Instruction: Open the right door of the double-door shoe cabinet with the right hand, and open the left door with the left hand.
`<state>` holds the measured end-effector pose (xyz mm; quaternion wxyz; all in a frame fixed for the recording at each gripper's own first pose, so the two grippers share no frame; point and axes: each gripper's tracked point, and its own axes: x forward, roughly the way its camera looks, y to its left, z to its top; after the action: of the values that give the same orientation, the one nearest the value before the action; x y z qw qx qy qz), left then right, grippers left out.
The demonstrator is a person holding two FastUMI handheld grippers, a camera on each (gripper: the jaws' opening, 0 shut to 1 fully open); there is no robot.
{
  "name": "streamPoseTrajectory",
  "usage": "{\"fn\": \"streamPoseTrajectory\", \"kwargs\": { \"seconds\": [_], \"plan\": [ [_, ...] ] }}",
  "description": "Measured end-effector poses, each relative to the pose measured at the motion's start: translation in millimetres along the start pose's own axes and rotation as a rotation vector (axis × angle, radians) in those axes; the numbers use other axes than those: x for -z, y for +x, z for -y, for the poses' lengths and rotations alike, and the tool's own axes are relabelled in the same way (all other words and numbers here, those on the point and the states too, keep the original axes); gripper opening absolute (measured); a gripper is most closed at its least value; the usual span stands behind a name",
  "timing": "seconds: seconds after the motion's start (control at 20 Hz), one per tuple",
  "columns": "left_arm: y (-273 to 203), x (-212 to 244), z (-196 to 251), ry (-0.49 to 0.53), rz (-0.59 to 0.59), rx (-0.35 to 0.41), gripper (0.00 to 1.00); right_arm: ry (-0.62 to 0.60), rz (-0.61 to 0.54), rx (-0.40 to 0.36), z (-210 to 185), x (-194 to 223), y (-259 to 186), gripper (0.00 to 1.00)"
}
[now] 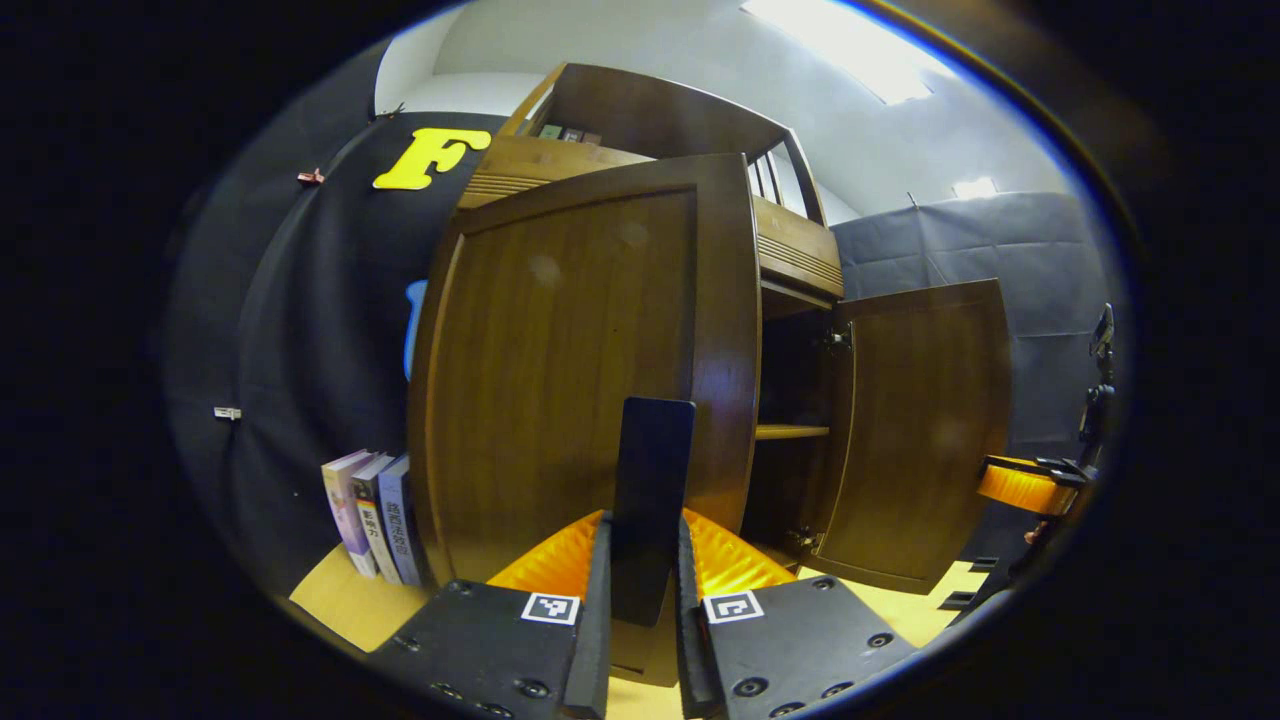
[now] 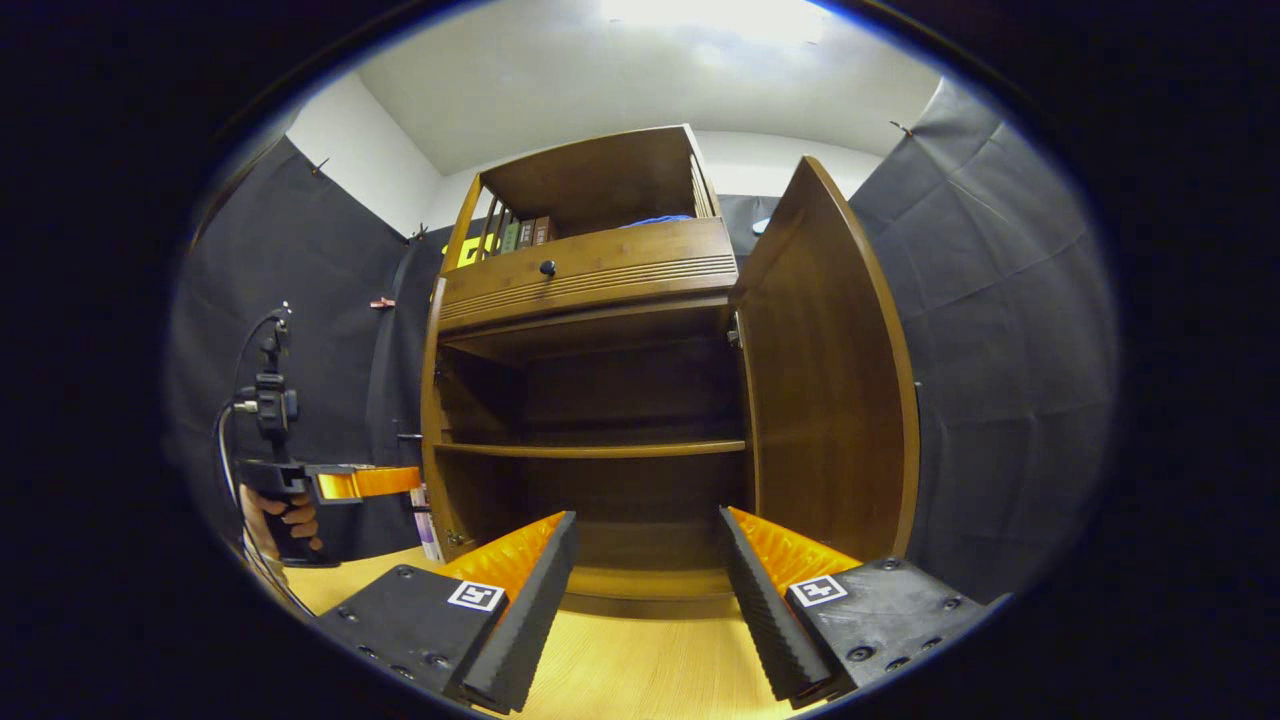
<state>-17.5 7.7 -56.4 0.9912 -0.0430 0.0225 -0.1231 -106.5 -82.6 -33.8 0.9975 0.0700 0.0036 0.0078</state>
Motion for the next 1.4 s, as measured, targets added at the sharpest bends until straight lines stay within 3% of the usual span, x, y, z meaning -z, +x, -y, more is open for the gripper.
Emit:
{"fn": "streamPoseTrajectory", "kwargs": {
  "seconds": [0.15,0.65,0.85,1.4],
  "plan": [
    [-23.4,-2.9,-15.8,0.011,0.002,-0.031,0.31,-0.043,-0.009,-0.029,-20.6,5.9,1.8,0.88],
    [-64.2,-7.6,-54.5,0.036,0.002,-0.118,0.27,-0.003,-0.041,-0.152,-71.2,19.9,13.1,0.92],
    [-78.4,-10.6,-73.7,0.068,0.011,-0.172,0.23,0.004,-0.043,-0.154,-72.7,21.1,18.1,0.92],
    [-112.1,-12.1,-113.1,0.005,0.016,-0.279,0.12,0.014,-0.062,-0.205,-97.6,26.3,31.4,0.92]
  ]
}}
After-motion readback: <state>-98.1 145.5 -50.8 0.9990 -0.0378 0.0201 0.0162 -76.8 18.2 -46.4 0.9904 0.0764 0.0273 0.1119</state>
